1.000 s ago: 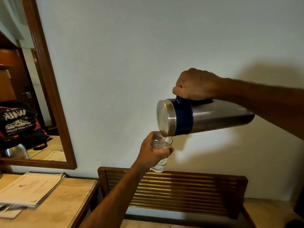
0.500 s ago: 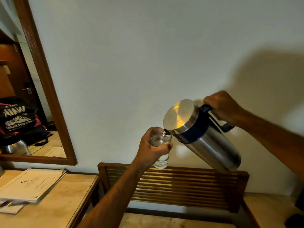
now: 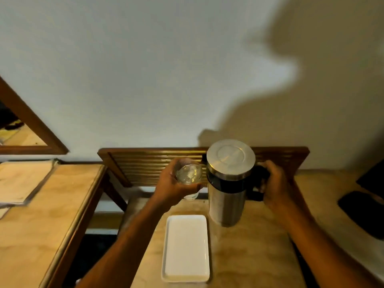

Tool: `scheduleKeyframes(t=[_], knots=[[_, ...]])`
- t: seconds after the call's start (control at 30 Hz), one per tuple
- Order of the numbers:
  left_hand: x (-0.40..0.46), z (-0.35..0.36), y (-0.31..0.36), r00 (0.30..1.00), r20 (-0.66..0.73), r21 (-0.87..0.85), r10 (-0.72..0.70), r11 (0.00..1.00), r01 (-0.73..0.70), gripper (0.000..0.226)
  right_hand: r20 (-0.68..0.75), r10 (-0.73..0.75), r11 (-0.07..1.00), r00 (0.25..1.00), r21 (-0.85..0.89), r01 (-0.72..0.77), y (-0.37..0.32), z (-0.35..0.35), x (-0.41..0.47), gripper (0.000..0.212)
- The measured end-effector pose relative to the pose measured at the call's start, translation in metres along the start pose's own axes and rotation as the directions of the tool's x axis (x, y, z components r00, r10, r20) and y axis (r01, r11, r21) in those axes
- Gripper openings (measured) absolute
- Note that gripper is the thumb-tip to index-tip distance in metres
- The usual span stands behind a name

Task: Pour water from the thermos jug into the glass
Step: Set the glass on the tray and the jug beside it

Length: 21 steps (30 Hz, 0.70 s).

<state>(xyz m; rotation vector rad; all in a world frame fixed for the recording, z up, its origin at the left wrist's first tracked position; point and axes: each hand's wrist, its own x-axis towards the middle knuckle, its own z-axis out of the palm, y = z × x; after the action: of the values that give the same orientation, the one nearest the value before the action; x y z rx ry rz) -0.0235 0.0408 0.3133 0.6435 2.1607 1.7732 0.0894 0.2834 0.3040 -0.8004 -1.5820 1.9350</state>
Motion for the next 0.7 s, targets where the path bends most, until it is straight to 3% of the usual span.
scheduleKeyframes(t=[0.1, 0.23, 0.43, 0.7], knots=[[-0.001, 0.010, -0.069, 0.993, -0.034, 0.084, -0.109, 0.990, 0.112, 0.065, -0.045, 0.157, 0.987, 0.987, -0.020, -0.158, 0.082, -0.013, 0.008, 0.043], [-0.010, 0.034, -0.171, 0.962, -0.123, 0.133, -0.245, 0.956, 0.261, 0.066, -0.066, 0.255, 0.967, 0.965, 0.020, -0.254, 0.170, -0.033, 0.018, 0.030], [-0.032, 0.070, -0.301, 0.912, -0.226, 0.185, -0.342, 0.904, 0.385, 0.068, -0.080, 0.235, 0.972, 0.969, 0.048, -0.232, 0.263, -0.063, 0.028, 0.024], [-0.058, 0.092, -0.371, 0.867, -0.300, 0.213, -0.399, 0.857, 0.468, 0.071, -0.029, 0.235, 0.969, 0.971, 0.083, -0.232, 0.306, -0.068, 0.029, 0.031]])
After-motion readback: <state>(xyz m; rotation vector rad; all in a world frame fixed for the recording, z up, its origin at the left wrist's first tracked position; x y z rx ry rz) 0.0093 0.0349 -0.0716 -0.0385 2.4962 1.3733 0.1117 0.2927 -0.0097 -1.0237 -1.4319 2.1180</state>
